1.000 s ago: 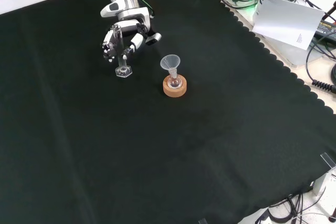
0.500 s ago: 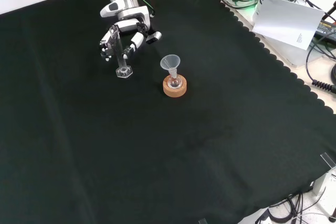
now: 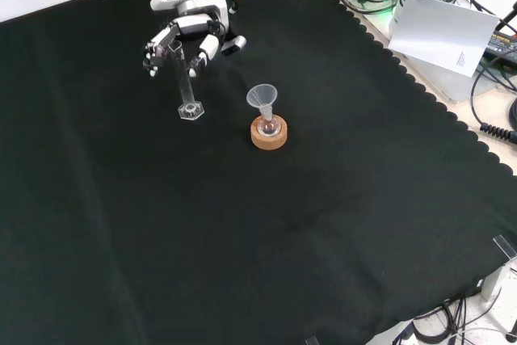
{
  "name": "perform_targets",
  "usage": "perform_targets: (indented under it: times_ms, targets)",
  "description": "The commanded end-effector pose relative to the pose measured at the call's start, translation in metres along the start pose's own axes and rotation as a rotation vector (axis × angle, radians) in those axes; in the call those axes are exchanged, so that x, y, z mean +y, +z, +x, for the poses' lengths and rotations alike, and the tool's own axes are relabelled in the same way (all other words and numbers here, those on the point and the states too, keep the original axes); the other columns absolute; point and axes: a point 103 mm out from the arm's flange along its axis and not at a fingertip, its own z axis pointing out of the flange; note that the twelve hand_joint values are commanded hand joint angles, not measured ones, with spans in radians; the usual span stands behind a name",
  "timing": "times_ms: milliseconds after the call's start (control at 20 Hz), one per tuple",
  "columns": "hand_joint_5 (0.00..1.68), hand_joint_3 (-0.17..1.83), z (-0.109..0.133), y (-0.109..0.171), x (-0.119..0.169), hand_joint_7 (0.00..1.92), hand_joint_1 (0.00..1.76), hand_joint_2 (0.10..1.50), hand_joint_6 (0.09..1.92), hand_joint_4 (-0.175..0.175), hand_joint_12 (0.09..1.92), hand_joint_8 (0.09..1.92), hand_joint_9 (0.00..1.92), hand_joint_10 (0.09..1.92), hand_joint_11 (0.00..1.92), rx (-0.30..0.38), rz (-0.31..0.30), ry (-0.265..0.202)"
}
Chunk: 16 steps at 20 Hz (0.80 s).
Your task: Put the graduated cylinder back on the table.
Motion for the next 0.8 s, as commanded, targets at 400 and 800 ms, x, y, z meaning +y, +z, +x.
perform_targets:
  times_ms: [400, 800]
  targets:
    - [0.31, -0.17, 0.073, -0.086, -0.014, 0.25, 0.80, 0.95, 0.19, -0.076, 1.39, 0.69, 0.65, 0.09, 0.16, -0.142, -0.016, -0.081]
    - [0.32, -0.17, 0.122, -0.135, -0.046, 0.23, 0.80, 0.94, 0.13, -0.075, 1.39, 0.70, 0.64, 0.09, 0.15, -0.297, -0.015, -0.104]
